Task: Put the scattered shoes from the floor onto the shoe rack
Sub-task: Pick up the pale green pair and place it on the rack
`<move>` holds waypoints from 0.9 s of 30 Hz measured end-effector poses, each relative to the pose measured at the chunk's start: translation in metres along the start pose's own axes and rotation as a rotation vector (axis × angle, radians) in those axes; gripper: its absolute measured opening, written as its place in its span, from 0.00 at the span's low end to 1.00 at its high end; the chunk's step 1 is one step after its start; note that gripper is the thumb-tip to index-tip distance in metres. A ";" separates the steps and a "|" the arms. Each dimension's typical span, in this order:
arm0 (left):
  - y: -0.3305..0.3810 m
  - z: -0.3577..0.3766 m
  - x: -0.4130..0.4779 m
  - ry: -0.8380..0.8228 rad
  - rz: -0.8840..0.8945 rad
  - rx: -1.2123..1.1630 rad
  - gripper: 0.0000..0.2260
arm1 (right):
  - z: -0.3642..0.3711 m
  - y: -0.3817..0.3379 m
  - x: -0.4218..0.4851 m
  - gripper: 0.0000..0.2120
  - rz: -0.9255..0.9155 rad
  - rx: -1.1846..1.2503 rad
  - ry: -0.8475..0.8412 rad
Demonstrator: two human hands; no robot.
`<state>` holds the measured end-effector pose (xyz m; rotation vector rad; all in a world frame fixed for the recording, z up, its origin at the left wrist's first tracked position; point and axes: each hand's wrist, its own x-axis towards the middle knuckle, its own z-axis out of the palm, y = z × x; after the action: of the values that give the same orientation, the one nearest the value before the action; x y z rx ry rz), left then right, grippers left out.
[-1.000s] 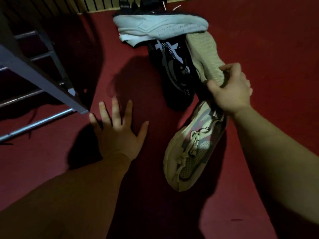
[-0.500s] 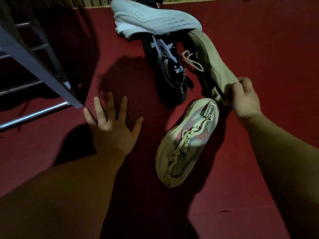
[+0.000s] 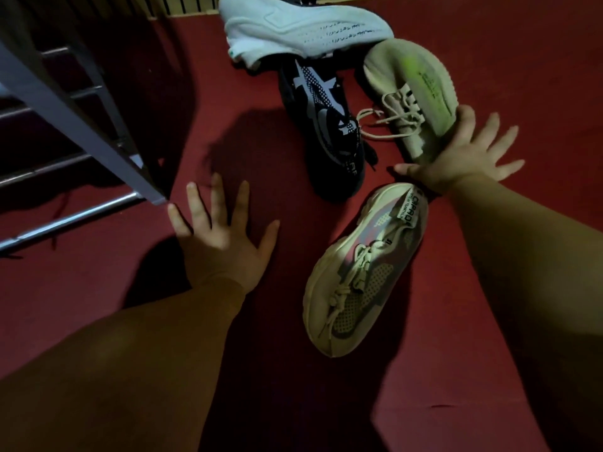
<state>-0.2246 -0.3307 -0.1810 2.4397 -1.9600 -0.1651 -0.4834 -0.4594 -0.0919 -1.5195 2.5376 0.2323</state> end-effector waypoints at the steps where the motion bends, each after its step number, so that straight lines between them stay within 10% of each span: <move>1: 0.000 0.000 -0.001 0.001 0.000 -0.006 0.35 | -0.001 0.001 0.004 0.59 0.016 -0.008 -0.009; 6: -0.001 0.000 -0.001 -0.004 0.000 -0.034 0.34 | -0.010 0.011 0.024 0.52 0.003 -0.076 0.006; 9: -0.001 0.001 0.000 -0.006 0.022 -0.045 0.34 | -0.016 0.024 0.032 0.44 0.065 -0.027 -0.361; 13: -0.001 0.000 -0.001 -0.025 0.025 -0.043 0.34 | -0.002 0.050 0.038 0.67 0.108 -0.128 -0.578; 18: 0.000 -0.004 -0.001 -0.051 -0.012 -0.022 0.33 | -0.004 0.021 0.020 0.58 0.111 0.322 -0.263; 27: 0.001 -0.008 -0.001 -0.121 -0.008 0.032 0.34 | 0.006 0.030 -0.005 0.37 0.049 0.323 0.028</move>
<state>-0.2249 -0.3305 -0.1732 2.5139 -2.0153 -0.2902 -0.5069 -0.4394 -0.0952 -1.3464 2.4843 -0.1872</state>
